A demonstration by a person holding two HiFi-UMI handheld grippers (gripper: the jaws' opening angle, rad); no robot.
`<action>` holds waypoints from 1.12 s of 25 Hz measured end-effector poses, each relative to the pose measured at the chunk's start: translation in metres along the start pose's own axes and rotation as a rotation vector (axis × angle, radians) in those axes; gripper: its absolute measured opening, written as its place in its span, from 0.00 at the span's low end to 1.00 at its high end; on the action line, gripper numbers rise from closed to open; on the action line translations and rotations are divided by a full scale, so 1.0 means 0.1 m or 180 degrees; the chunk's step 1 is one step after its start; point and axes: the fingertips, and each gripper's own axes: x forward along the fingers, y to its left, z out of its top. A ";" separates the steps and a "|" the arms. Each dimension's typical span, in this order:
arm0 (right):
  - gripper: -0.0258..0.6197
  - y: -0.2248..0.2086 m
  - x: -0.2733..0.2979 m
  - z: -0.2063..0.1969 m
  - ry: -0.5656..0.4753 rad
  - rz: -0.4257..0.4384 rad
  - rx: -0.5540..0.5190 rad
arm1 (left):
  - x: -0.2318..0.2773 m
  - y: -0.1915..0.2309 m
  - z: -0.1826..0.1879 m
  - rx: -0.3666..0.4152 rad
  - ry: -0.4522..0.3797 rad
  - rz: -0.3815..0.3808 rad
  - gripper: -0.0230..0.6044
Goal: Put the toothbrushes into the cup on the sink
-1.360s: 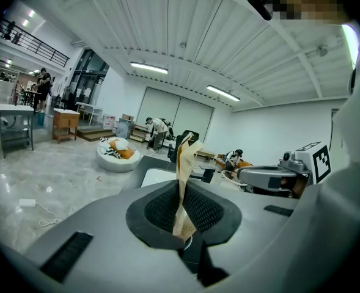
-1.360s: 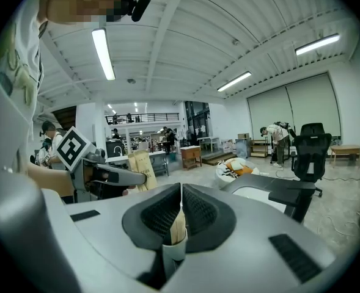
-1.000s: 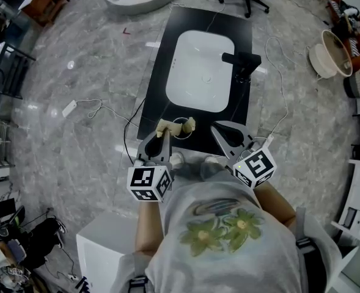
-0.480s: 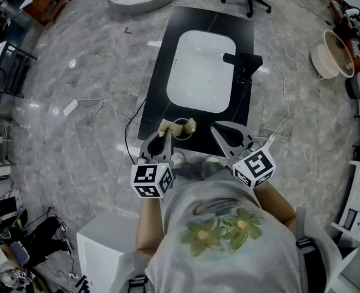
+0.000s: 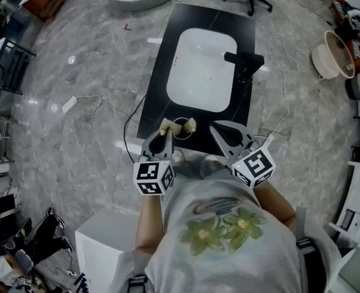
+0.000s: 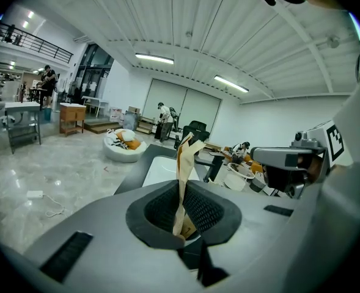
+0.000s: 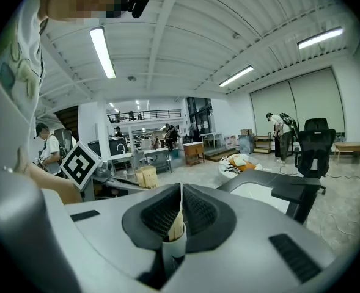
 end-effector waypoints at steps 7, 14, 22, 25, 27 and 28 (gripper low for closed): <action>0.11 -0.02 0.06 -0.03 0.0044 0.0003 0.0009 | 0.09 0.05 -0.08 0.0000 0.0075 0.0001 0.09; 0.11 -0.01 0.12 -0.06 0.0065 0.0023 0.0019 | 0.16 0.08 -0.15 0.0020 0.0144 -0.0018 0.09; 0.11 0.00 0.17 -0.08 0.0091 0.0048 0.0035 | 0.25 0.05 -0.26 0.0122 0.0227 0.0010 0.09; 0.11 0.00 0.18 -0.09 0.0095 0.0052 0.0041 | 0.29 0.03 -0.32 0.0144 0.0253 0.0018 0.09; 0.11 0.01 0.18 -0.09 0.0097 0.0052 0.0040 | 0.30 0.04 -0.36 0.0159 0.0280 0.0028 0.09; 0.11 0.02 0.18 -0.09 0.0098 0.0053 0.0039 | 0.31 0.04 -0.38 0.0163 0.0290 0.0030 0.09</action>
